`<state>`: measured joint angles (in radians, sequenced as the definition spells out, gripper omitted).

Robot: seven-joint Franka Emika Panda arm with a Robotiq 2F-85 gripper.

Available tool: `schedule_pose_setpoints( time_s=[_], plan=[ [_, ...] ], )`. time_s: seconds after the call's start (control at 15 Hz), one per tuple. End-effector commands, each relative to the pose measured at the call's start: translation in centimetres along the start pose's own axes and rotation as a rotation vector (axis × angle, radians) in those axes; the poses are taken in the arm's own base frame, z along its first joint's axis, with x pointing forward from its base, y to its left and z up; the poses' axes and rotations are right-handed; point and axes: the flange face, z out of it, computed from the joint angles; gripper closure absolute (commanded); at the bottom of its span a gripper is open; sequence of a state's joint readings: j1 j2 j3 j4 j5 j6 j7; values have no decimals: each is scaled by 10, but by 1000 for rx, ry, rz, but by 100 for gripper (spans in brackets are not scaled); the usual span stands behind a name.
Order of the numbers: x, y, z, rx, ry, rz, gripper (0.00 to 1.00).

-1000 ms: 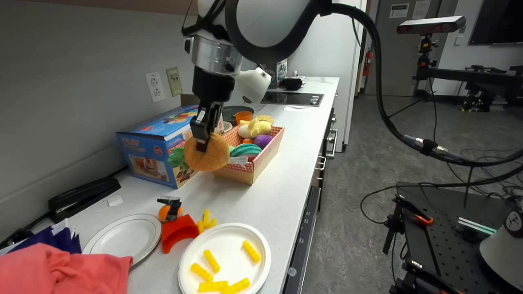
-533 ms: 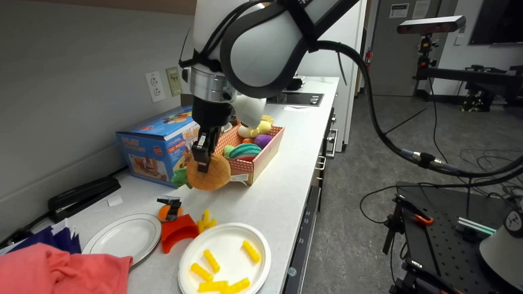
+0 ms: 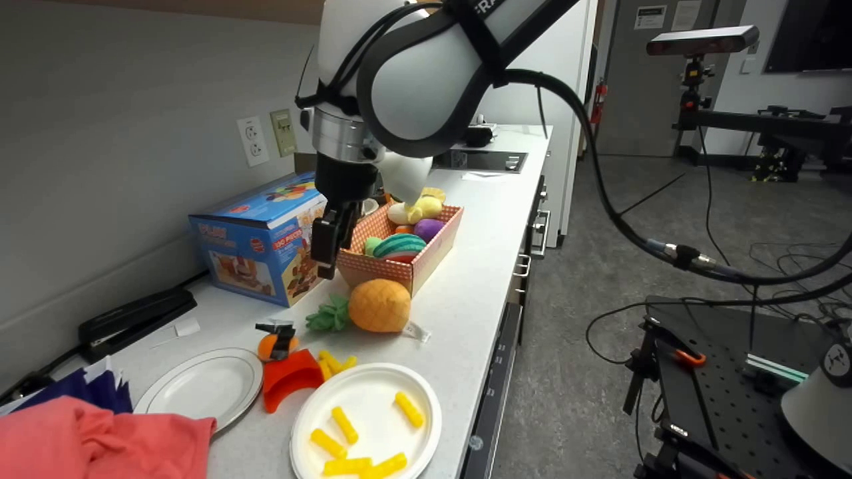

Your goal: Remove all the plush toys from the basket

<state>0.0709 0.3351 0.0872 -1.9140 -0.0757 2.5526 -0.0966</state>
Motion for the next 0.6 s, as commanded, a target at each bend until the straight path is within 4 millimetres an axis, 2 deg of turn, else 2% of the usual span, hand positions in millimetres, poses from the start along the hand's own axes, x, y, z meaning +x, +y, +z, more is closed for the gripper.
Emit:
schedule_pose_setpoints(
  time_s=[0.0, 0.33, 0.53],
  plan=[
    [3, 16, -15, -6, 16, -14, 0],
    [-5, 56, -25, -33, 4, 14, 0],
    [-16, 91, -14, -69, -36, 67, 0]
  ],
)
